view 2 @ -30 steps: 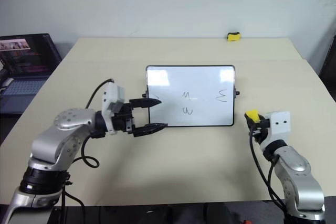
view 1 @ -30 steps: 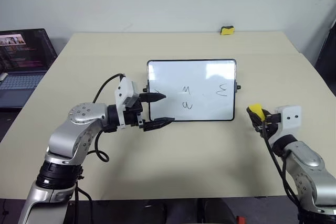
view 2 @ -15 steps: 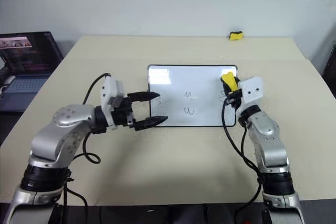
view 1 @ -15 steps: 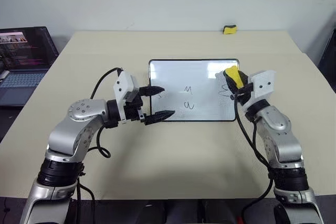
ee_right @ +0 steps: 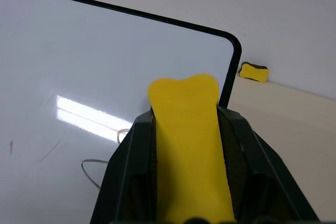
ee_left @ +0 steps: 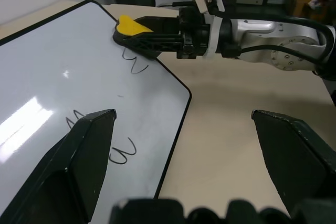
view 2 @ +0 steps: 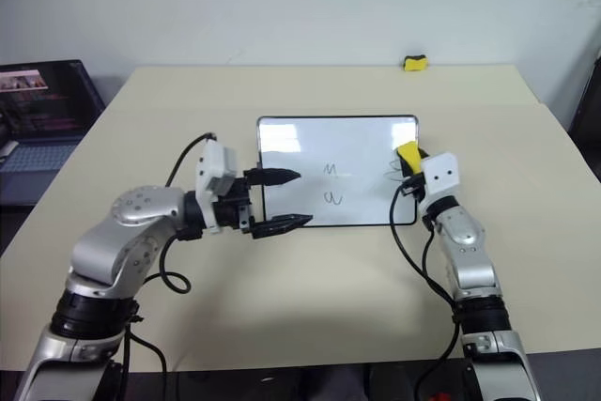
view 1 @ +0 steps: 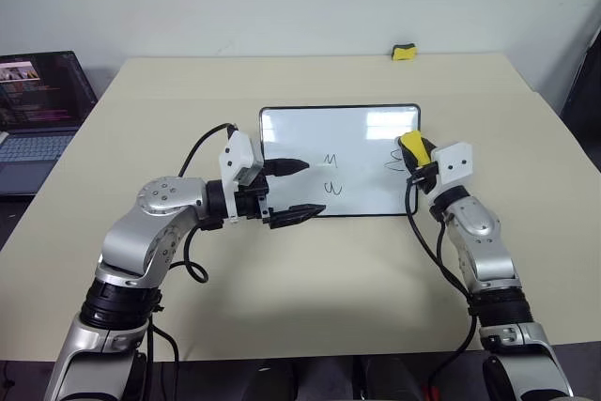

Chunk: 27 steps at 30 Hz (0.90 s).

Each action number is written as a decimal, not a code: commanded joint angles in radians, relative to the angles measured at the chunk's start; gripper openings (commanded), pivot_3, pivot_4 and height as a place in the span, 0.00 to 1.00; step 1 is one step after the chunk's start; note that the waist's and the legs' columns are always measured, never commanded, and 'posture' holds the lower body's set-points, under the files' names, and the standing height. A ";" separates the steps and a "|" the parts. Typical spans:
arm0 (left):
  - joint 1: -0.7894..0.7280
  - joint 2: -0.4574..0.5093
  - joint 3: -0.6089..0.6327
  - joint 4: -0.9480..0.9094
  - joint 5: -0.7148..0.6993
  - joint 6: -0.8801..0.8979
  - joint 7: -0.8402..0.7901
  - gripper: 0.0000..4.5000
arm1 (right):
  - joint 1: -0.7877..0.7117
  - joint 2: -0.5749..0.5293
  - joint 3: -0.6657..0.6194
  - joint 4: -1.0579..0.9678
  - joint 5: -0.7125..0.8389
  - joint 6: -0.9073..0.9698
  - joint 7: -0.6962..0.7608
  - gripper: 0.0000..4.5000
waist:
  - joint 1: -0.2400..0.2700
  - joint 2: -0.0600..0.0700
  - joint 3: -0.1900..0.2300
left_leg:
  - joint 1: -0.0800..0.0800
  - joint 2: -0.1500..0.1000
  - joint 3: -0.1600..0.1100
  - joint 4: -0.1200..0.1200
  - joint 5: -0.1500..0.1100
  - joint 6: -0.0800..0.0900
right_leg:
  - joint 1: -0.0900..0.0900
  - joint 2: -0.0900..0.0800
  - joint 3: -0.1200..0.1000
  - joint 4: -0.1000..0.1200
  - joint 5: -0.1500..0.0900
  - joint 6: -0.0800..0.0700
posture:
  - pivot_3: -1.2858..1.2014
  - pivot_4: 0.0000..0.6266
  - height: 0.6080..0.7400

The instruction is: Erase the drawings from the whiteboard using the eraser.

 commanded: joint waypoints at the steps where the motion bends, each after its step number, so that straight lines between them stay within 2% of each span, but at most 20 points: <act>1: -0.019 0.003 0.006 -0.013 0.005 -0.013 -0.010 1.00 | 0.015 0.006 0.031 0.002 -0.025 0.020 0.016 0.28 | -0.005 0.000 0.000 | 0.000 0.000 0.000 0.000 0.000 0.000 | 0.000 0.000 0.000 0.000 0.000 0.000 | 0.52 0.24 1.00; 7: -0.014 0.005 0.013 -0.012 0.008 -0.015 -0.010 1.00 | 0.089 0.000 0.086 -0.016 -0.050 0.136 0.048 0.28 | -0.013 -0.001 -0.002 | 0.004 0.000 0.000 0.000 0.000 0.000 | 0.004 0.000 0.000 0.000 0.000 0.000 | 0.52 0.24 1.00; 13: -0.006 0.011 0.025 -0.007 0.014 -0.017 -0.001 1.00 | 0.144 -0.011 0.133 -0.065 -0.068 0.242 0.085 0.28 | -0.014 -0.001 -0.002 | 0.019 0.001 0.000 0.000 -0.002 0.004 | 0.019 0.002 0.001 -0.001 0.000 0.000 | 0.52 0.24 1.00; 20: 0.004 0.010 0.032 -0.004 0.021 -0.020 0.002 1.00 | 0.163 -0.028 0.178 -0.146 -0.075 0.287 0.137 0.28 | -0.014 -0.002 -0.003 | 0.021 0.010 0.001 0.001 -0.002 0.004 | 0.019 0.011 0.003 -0.002 0.003 -0.001 | 0.52 0.24 1.00; 27: 0.013 0.009 0.035 -0.007 0.024 -0.018 0.008 1.00 | 0.131 -0.015 0.141 -0.226 -0.032 0.290 0.150 0.28 | -0.014 -0.001 -0.002 | 0.020 0.015 0.001 0.000 -0.002 0.004 | 0.017 0.015 0.003 -0.001 0.004 -0.003 | 0.52 0.24 1.00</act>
